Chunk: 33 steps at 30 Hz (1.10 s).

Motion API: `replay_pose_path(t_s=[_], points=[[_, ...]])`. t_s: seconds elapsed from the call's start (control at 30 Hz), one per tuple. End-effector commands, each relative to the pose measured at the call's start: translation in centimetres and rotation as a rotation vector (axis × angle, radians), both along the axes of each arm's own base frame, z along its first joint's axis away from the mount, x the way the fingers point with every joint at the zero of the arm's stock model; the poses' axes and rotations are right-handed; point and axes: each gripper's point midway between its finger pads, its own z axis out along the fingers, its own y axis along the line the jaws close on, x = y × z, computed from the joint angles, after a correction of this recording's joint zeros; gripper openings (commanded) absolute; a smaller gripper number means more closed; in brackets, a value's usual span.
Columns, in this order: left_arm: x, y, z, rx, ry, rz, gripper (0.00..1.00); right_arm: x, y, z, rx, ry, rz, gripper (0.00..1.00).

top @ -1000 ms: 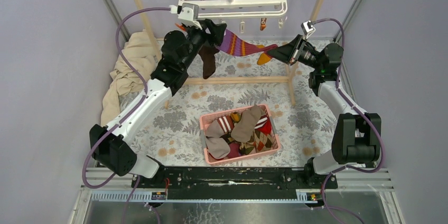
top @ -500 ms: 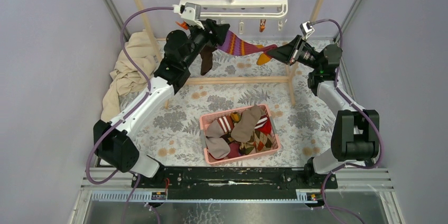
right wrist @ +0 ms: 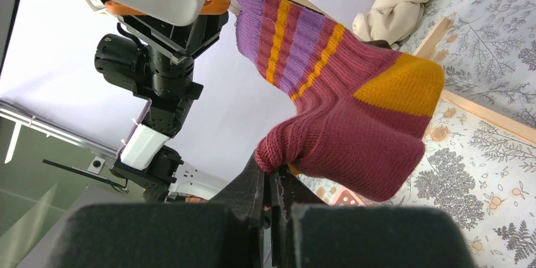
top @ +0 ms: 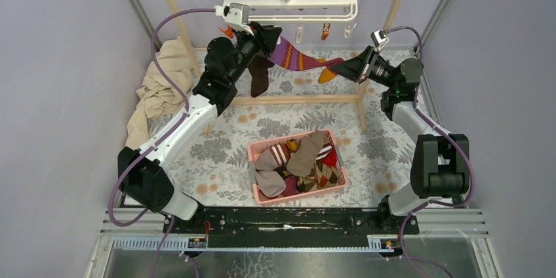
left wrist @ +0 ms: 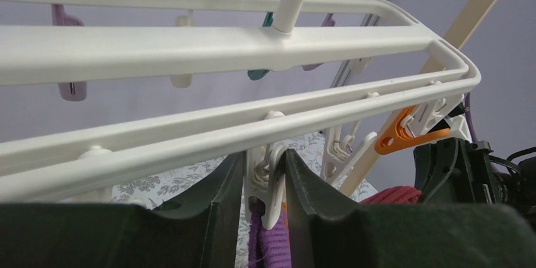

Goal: Remove the socks clipped to the hanger
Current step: Remove the sock from the hanger.

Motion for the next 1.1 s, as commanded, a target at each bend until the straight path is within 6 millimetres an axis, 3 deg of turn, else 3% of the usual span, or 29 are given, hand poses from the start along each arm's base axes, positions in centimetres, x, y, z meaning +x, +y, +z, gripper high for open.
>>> replay_pose_path(t_s=[0.0, 0.13, 0.2, 0.3, 0.37, 0.47, 0.53, 0.67, 0.87, 0.93, 0.97, 1.07], points=[[0.1, 0.2, 2.5, -0.039, -0.076, -0.005, 0.28, -0.7, -0.1, 0.8, 0.0, -0.068, 0.014, 0.0], [0.1, 0.1, 2.5, -0.033, -0.074, -0.009, 0.19, -0.7, -0.1, 0.6, 0.002, -0.063, 0.016, 0.0], [0.0, 0.1, 2.7, -0.031, -0.075, -0.009, 0.06, -0.9, -0.1, 0.6, 0.004, -0.062, 0.017, 0.0], [0.0, 0.1, 2.6, -0.025, -0.068, -0.009, 0.05, -1.1, -0.1, 0.6, 0.007, -0.055, 0.018, 0.0], [-0.1, 0.2, 2.5, -0.023, -0.062, -0.01, 0.14, -1.6, -0.1, 0.8, 0.008, -0.059, 0.02, 0.0], [-0.4, 0.1, 2.2, -0.014, -0.047, -0.019, 0.46, -3.2, -0.1, 1.1, -0.002, -0.069, 0.023, 0.0], [-0.7, 0.2, 1.9, -0.005, -0.031, -0.021, 0.59, -4.2, -0.1, 1.2, -0.025, -0.074, 0.012, 0.0], [-1.3, -0.1, 0.7, 0.009, 0.011, -0.052, 0.69, -5.8, 0.8, 0.6, -0.157, -0.094, -0.033, 0.0], [-3.4, -0.1, -0.3, 0.012, 0.054, -0.097, 0.74, -8.7, 2.9, 1.2, -0.349, -0.15, -0.065, 0.0], [-4.4, 0.1, -0.4, 0.013, 0.062, -0.107, 0.8, -9.8, 3.4, 1.6, -0.356, -0.149, -0.056, 0.0], [-4.9, 0.1, -0.4, 0.015, 0.067, -0.115, 0.94, -10.4, 3.7, 1.8, -0.356, -0.15, -0.045, 0.0], [-6.4, 0.3, -0.4, 0.02, 0.087, -0.134, 0.99, -11.5, 4.3, 2.8, -0.35, -0.168, -0.021, 0.0]])
